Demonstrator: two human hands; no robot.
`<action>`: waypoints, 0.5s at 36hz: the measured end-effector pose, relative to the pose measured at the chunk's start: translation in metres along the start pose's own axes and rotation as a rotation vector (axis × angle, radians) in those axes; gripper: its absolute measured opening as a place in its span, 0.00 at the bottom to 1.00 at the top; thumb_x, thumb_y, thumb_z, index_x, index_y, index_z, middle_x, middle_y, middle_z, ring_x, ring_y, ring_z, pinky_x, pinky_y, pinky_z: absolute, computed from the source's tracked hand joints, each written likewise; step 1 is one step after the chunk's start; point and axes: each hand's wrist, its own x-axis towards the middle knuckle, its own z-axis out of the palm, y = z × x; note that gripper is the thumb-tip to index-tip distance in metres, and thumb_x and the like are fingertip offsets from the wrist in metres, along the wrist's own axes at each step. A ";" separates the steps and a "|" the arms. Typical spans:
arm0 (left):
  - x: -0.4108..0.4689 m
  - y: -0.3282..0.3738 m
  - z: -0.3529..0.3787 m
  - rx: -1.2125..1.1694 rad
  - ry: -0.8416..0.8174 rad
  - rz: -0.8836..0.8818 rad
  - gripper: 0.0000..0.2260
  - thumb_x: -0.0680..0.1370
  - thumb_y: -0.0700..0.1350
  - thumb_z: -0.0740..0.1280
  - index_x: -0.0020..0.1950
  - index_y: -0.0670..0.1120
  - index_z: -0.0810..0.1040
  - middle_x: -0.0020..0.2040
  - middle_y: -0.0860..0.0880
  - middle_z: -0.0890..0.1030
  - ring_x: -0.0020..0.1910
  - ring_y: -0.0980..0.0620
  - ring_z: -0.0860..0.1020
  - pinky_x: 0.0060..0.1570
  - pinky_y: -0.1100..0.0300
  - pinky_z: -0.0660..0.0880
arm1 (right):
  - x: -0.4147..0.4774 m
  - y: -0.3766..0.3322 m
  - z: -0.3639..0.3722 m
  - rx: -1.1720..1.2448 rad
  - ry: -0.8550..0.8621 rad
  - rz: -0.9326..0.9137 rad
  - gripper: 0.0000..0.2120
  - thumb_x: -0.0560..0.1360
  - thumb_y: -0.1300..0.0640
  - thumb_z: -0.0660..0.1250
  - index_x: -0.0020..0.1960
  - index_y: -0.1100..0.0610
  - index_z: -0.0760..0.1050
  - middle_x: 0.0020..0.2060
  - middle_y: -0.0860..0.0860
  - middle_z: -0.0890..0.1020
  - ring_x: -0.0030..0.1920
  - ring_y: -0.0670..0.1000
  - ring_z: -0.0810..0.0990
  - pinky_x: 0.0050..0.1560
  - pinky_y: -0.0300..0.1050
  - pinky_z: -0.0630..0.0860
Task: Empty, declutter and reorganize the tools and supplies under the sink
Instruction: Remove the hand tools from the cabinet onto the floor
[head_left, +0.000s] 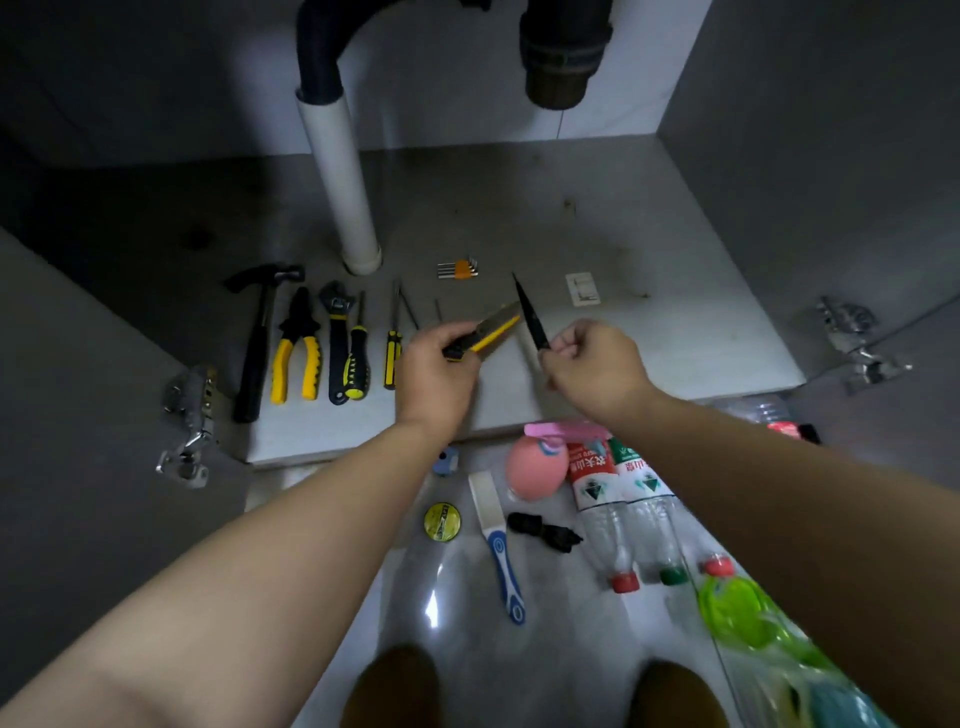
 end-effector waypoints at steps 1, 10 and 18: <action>-0.008 -0.001 -0.004 -0.065 0.020 -0.012 0.15 0.76 0.36 0.70 0.58 0.50 0.85 0.53 0.51 0.86 0.51 0.49 0.84 0.55 0.49 0.82 | -0.011 -0.001 0.000 0.028 0.005 -0.006 0.02 0.73 0.59 0.70 0.44 0.58 0.79 0.33 0.48 0.83 0.41 0.51 0.85 0.50 0.43 0.80; -0.105 -0.058 -0.048 -0.124 -0.014 -0.056 0.13 0.72 0.38 0.76 0.47 0.54 0.78 0.38 0.52 0.82 0.30 0.60 0.78 0.32 0.67 0.74 | -0.115 0.026 0.038 0.044 -0.284 -0.032 0.10 0.70 0.68 0.71 0.38 0.57 0.73 0.25 0.45 0.76 0.22 0.37 0.77 0.26 0.30 0.71; -0.168 -0.135 -0.087 -0.027 0.079 -0.272 0.15 0.70 0.34 0.75 0.45 0.53 0.78 0.47 0.55 0.83 0.36 0.57 0.80 0.41 0.59 0.78 | -0.156 0.087 0.093 -0.303 -0.473 0.100 0.10 0.70 0.51 0.71 0.36 0.50 0.70 0.36 0.47 0.80 0.40 0.51 0.80 0.37 0.42 0.72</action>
